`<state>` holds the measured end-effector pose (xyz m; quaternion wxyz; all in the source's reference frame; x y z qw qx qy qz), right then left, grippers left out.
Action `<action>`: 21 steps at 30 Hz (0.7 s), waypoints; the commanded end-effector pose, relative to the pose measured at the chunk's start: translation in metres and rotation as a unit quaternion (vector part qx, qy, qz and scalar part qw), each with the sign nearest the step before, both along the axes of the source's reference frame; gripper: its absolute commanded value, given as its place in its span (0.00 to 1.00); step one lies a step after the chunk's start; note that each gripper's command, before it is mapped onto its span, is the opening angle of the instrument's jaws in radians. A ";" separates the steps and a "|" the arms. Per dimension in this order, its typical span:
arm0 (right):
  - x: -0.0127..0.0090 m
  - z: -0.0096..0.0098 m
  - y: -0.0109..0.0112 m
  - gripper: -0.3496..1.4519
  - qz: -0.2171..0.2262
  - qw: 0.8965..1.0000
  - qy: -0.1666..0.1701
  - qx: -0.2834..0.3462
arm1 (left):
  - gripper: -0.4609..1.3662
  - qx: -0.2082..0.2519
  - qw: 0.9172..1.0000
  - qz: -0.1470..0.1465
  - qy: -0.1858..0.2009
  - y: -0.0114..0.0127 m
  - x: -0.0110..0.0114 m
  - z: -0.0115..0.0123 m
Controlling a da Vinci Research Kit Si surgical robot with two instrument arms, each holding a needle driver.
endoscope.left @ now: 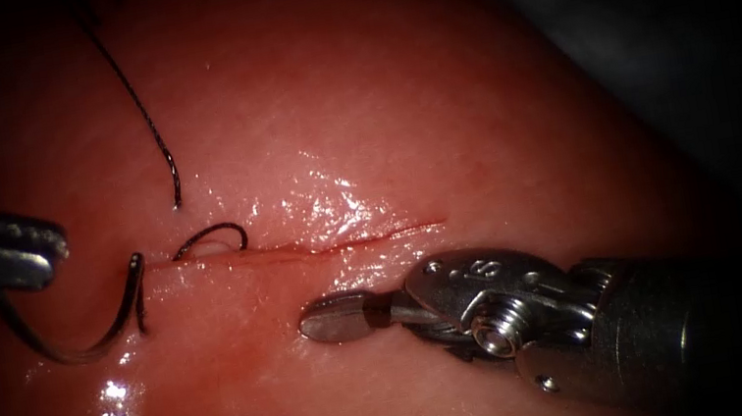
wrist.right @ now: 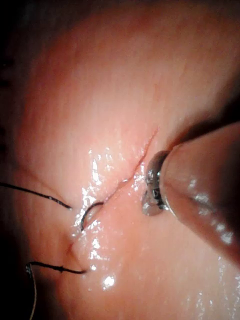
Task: Wound Closure
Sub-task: Use the left gripper to pull the needle through the tissue
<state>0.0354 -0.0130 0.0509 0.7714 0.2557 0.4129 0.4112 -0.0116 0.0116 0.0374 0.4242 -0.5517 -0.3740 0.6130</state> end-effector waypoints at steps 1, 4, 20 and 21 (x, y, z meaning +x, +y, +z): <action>0.0000 0.0000 0.0000 0.00 0.002 1.000 -0.003 -0.001 | 0.06 -0.022 1.000 -0.001 -0.008 -0.0003 0.0001 0.0000; 0.0000 0.0000 0.0000 0.00 0.002 1.000 -0.003 -0.001 | 0.06 -0.097 0.995 -0.014 -0.019 0.0004 0.0002 -0.0007; -0.0001 0.0005 -0.0007 0.00 0.000 1.000 -0.001 -0.005 | 0.06 -0.303 0.947 -0.105 -0.020 0.0066 0.0029 -0.0072; -0.0001 0.0005 -0.0007 0.00 0.000 1.000 -0.001 -0.005 | 0.06 -0.303 0.947 -0.106 -0.020 0.0067 0.0030 -0.0073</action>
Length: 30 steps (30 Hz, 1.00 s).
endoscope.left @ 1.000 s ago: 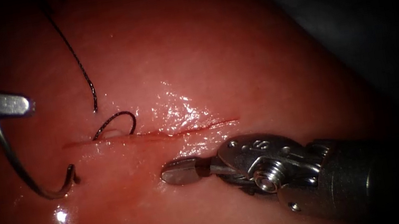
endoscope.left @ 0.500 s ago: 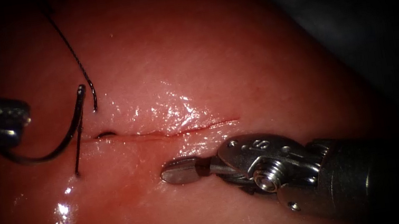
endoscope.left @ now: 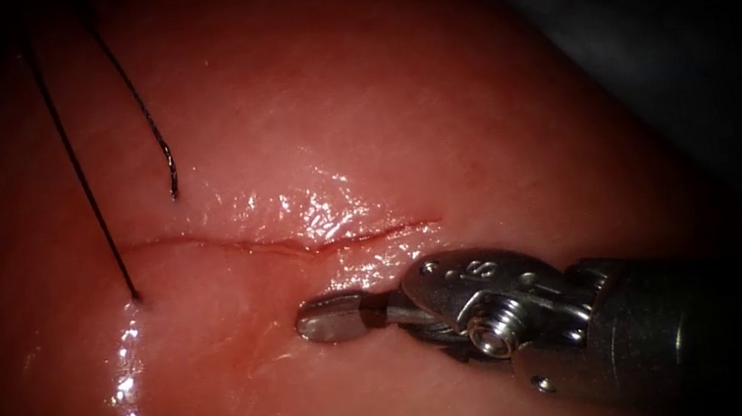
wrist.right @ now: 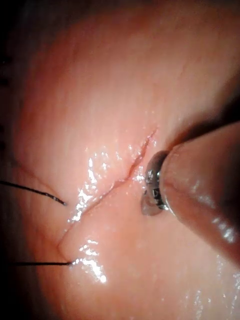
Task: Wound Closure
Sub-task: Use the left gripper to pull the needle through the tissue
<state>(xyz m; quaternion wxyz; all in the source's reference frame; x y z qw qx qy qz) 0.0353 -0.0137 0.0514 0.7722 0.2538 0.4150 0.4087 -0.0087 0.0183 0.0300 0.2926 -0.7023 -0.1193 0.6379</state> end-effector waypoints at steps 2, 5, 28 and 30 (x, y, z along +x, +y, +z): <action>0.0000 0.0001 -0.0001 0.00 0.001 1.000 -0.002 -0.001 | 0.06 -0.012 1.000 -0.008 0.001 0.0005 0.0007 -0.0005; 0.0000 0.0001 -0.0001 0.00 0.001 1.000 -0.002 -0.001 | 0.06 -0.025 1.000 -0.015 0.004 0.0014 0.0014 -0.0011; 0.0001 0.0005 -0.0006 0.00 0.000 1.000 -0.001 -0.004 | 0.06 -0.061 0.997 -0.021 0.042 0.0092 0.0026 -0.0071; 0.0000 0.0005 -0.0006 0.00 0.000 1.000 -0.001 -0.004 | 0.06 -0.062 0.997 -0.024 0.041 0.0094 0.0029 -0.0075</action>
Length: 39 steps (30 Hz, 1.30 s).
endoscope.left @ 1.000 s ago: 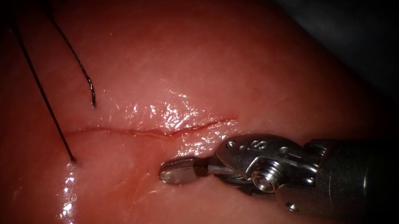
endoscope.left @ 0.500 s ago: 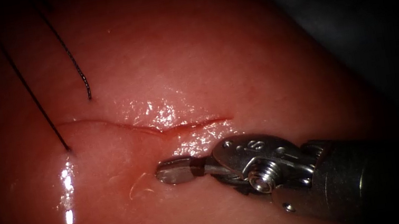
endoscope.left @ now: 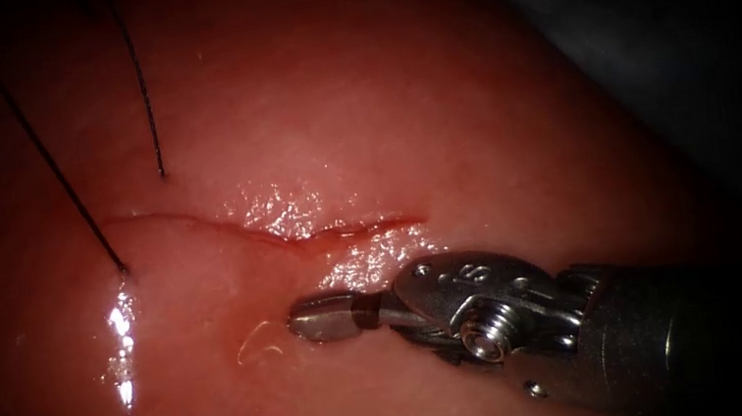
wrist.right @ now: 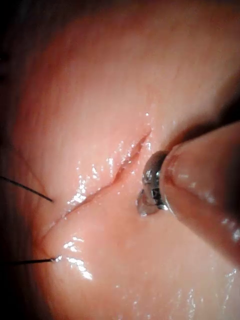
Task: Wound Closure
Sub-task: Use the left gripper to pull the needle through the tissue
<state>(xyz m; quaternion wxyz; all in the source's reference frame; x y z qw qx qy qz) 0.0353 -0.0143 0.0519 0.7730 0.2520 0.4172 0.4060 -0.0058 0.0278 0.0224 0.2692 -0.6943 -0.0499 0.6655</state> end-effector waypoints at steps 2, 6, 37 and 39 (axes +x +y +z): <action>0.0000 0.0000 0.0000 0.00 0.001 1.000 -0.002 -0.001 | 0.06 -0.002 1.000 0.000 0.001 0.0001 0.0002 -0.0002; 0.0000 0.0000 0.0000 0.00 0.001 1.000 -0.002 -0.001 | 0.06 -0.004 1.000 -0.001 0.001 -0.0005 0.0002 -0.0001; 0.0004 -0.0043 0.0026 0.04 0.020 1.000 0.012 0.007 | 0.06 0.027 0.999 -0.014 -0.020 -0.0161 -0.0017 0.0126; 0.0006 -0.0049 0.0030 0.10 0.023 1.000 0.014 0.009 | 0.06 0.026 0.999 -0.013 -0.019 -0.0169 -0.0018 0.0133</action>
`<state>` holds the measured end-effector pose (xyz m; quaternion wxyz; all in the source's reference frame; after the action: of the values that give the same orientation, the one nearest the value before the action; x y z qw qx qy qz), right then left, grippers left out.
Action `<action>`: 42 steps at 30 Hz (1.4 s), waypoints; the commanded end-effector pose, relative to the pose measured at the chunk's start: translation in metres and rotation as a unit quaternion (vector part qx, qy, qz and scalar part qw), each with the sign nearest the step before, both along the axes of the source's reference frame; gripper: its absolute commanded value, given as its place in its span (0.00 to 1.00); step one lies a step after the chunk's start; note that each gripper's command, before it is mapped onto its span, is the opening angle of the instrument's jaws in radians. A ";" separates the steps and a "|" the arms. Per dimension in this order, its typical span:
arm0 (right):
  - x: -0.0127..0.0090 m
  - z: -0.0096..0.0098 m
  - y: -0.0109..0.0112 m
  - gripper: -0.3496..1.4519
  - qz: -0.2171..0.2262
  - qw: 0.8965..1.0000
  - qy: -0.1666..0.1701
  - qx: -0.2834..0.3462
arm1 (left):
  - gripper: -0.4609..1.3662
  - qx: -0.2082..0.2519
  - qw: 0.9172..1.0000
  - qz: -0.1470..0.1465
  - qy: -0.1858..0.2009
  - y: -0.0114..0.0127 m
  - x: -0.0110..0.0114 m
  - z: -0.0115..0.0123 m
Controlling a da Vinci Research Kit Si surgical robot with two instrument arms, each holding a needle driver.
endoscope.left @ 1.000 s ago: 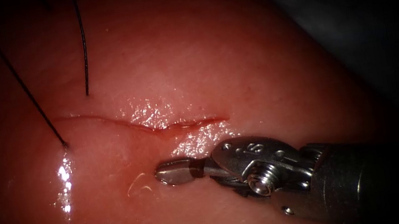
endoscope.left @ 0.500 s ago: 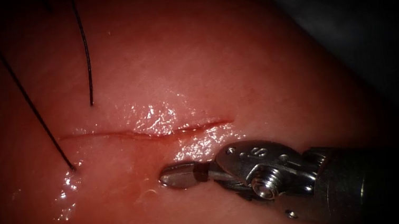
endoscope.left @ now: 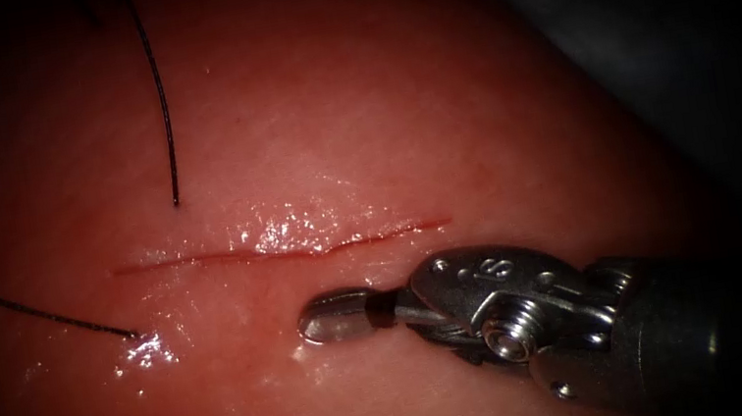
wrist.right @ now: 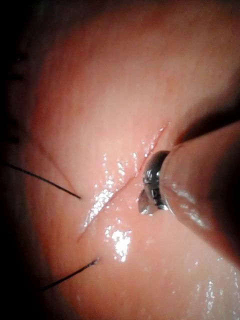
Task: Wound Closure
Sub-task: Use the left gripper to pull the needle through the tissue
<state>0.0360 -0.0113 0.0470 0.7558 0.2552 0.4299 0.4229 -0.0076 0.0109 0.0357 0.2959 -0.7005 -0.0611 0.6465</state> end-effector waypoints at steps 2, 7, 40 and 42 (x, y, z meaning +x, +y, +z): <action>0.0002 -0.0003 0.0001 0.15 0.002 1.000 0.000 0.001 | 0.06 -0.003 1.000 0.002 0.001 -0.0005 -0.0001 0.0005; 0.0010 -0.0010 0.0004 0.30 0.013 1.000 0.009 0.000 | 0.06 -0.005 1.000 0.009 0.010 -0.0025 -0.0007 0.0023; 0.0098 -0.0020 -0.0001 0.70 -0.065 0.990 0.031 -0.124 | 0.06 0.002 1.000 0.012 0.029 -0.0036 -0.0003 0.0074; 0.0106 -0.0020 -0.0002 0.68 -0.073 0.988 0.036 -0.129 | 0.06 0.005 1.000 0.012 0.028 -0.0034 -0.0003 0.0073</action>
<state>0.0470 -0.0116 0.0450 0.7953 0.2016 0.4888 0.2964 -0.0080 0.0075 0.0431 0.2963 -0.6784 -0.0615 0.6695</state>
